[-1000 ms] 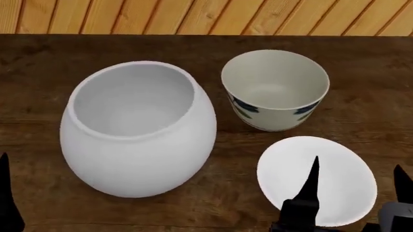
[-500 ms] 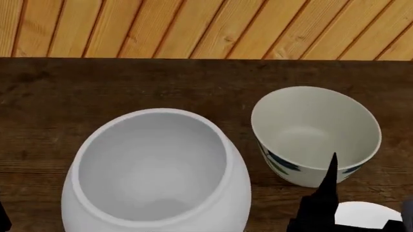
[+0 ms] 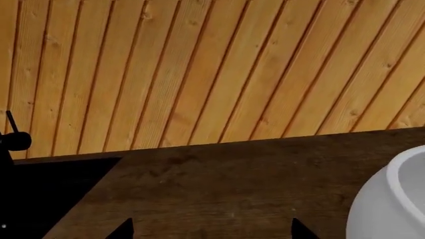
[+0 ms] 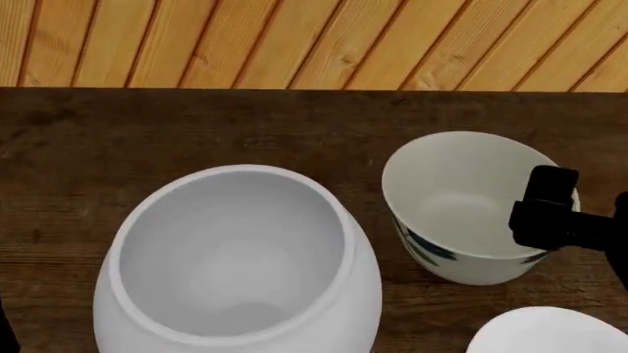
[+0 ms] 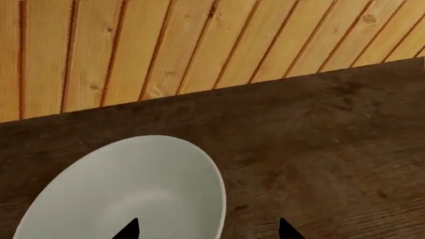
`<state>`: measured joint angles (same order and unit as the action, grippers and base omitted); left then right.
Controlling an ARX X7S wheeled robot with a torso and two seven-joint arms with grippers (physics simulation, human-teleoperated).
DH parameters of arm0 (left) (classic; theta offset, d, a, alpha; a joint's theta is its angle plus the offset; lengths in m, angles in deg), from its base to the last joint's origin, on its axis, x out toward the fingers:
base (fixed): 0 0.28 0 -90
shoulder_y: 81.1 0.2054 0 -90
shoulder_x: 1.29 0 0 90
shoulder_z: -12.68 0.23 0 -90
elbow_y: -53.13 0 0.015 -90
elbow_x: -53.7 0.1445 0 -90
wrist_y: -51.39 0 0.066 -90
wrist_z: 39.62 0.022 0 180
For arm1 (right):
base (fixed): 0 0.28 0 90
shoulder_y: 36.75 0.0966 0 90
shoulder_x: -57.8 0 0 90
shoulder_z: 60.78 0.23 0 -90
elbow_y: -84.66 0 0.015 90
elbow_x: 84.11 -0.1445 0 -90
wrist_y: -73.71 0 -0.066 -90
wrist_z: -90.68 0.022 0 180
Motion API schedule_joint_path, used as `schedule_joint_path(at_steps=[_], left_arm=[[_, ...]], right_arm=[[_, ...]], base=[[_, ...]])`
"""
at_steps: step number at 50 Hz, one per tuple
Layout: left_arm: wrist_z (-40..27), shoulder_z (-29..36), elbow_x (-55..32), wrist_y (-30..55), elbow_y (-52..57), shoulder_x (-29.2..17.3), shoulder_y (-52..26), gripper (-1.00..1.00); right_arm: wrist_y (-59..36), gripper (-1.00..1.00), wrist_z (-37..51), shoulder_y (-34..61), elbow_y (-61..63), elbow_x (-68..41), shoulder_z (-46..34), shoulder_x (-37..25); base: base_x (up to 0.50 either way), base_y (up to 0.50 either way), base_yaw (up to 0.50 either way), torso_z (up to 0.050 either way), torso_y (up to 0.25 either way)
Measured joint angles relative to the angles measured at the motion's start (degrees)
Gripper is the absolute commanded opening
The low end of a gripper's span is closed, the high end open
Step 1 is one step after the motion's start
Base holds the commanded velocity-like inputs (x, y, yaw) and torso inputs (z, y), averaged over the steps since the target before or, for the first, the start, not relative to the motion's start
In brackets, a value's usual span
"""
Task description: Stack the bowls from largest to smallest.
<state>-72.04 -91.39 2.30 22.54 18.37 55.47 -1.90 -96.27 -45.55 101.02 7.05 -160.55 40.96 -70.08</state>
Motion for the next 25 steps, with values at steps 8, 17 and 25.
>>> schedule_joint_path(at_steps=[8,17,25], left_arm=[[0.5,2.3,2.0,-1.5,-1.1,0.3,0.7,1.00],[0.9,3.3,3.0,-2.9,-2.3,0.6,1.5,1.00],[1.2,3.4,3.5,-3.9,-3.3,0.5,2.0,1.00]], right_arm=[[-0.7,1.00,-0.7,9.8,-14.8,2.8,-6.6,0.8],[0.1,1.00,-1.7,15.6,-26.9,5.0,-10.3,2.4],[0.7,1.00,-2.4,17.3,-33.8,5.2,-11.0,3.5]], base=[[0.00,0.00,0.00,0.000,0.000],[0.00,0.00,0.00,0.000,0.000],[0.00,0.00,0.00,0.000,0.000]])
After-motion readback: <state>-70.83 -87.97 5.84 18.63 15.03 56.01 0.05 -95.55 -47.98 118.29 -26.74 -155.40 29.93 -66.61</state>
